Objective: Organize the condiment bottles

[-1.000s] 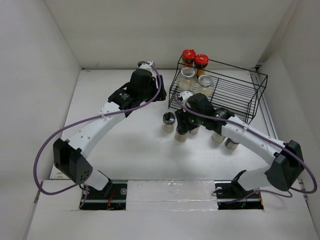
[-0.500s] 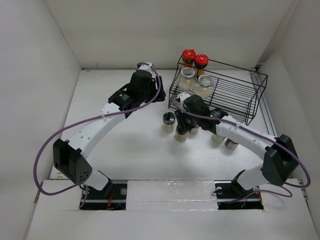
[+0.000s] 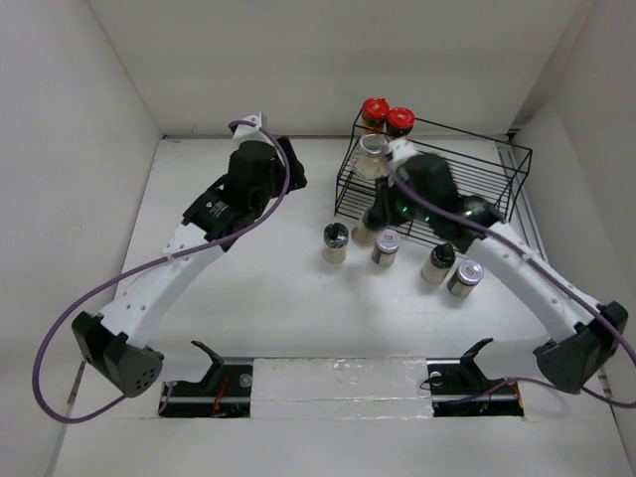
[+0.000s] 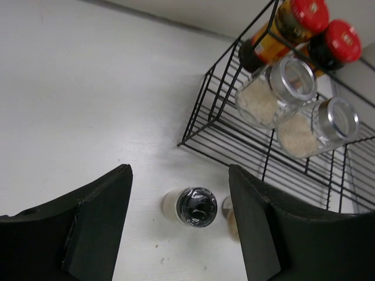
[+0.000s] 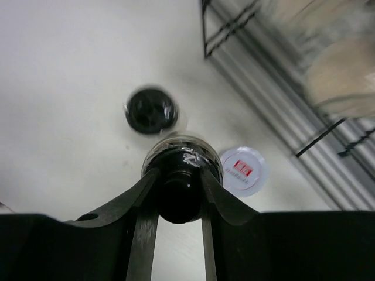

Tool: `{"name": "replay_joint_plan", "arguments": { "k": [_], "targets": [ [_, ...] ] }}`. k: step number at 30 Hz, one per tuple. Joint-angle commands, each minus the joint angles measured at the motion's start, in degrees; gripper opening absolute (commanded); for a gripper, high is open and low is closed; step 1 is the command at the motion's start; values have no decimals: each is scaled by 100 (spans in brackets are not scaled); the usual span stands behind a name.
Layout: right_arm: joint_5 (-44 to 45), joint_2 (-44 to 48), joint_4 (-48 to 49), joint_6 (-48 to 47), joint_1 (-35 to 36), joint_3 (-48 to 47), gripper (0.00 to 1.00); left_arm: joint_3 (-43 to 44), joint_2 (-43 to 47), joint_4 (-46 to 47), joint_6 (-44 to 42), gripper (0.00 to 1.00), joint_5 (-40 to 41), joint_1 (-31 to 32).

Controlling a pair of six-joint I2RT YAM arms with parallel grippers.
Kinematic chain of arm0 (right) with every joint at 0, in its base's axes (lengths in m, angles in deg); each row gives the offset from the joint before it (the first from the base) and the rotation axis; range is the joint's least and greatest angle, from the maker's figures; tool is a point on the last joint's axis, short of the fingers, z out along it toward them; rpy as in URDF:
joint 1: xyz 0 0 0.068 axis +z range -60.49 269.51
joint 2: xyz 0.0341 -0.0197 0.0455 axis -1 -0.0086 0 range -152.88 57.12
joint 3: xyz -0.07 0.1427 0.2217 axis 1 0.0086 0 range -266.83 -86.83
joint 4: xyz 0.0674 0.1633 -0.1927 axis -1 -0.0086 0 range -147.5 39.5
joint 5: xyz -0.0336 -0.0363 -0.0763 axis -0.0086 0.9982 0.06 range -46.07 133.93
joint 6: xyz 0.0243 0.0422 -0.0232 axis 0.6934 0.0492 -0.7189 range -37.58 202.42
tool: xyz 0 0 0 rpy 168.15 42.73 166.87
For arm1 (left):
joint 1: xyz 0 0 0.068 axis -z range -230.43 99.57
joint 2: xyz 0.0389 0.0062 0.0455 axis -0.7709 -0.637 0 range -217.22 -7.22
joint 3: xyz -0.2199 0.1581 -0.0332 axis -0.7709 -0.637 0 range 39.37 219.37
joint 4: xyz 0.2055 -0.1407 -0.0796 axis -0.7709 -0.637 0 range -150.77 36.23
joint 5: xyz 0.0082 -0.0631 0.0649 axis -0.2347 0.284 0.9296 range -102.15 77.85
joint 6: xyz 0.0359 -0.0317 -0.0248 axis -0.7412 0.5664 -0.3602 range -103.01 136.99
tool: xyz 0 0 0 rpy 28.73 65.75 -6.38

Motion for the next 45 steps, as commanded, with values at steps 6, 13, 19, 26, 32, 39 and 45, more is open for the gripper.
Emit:
{"name": "replay_joint_plan", "arguments": {
  "k": [6,13,19,26,32,39,45],
  "targets": [
    [-632,1,185,-13,-1869,-2997,7,217,320,366,-99,62,223,5],
    [-1063,-1316,299,-65,-3136,-4659,4,270,319,427,-257,62,99,5],
    [-1116,-2222,-236,-257,-3400,-5775,3,164,442,427,-310,64,213,5],
    [-984,-2223,-245,-329,-3532,-5215,2,112,495,480,-363,65,283,5],
    [-809,-2329,-474,-390,-3471,-5100,1,59,443,541,-416,65,283,5],
    [-808,-2811,-773,-443,-3418,-5073,2,-161,442,647,-416,65,231,5],
    [-747,-3216,-913,-496,-3295,-5267,5,-213,442,700,-416,66,231,5]
  ]
}}
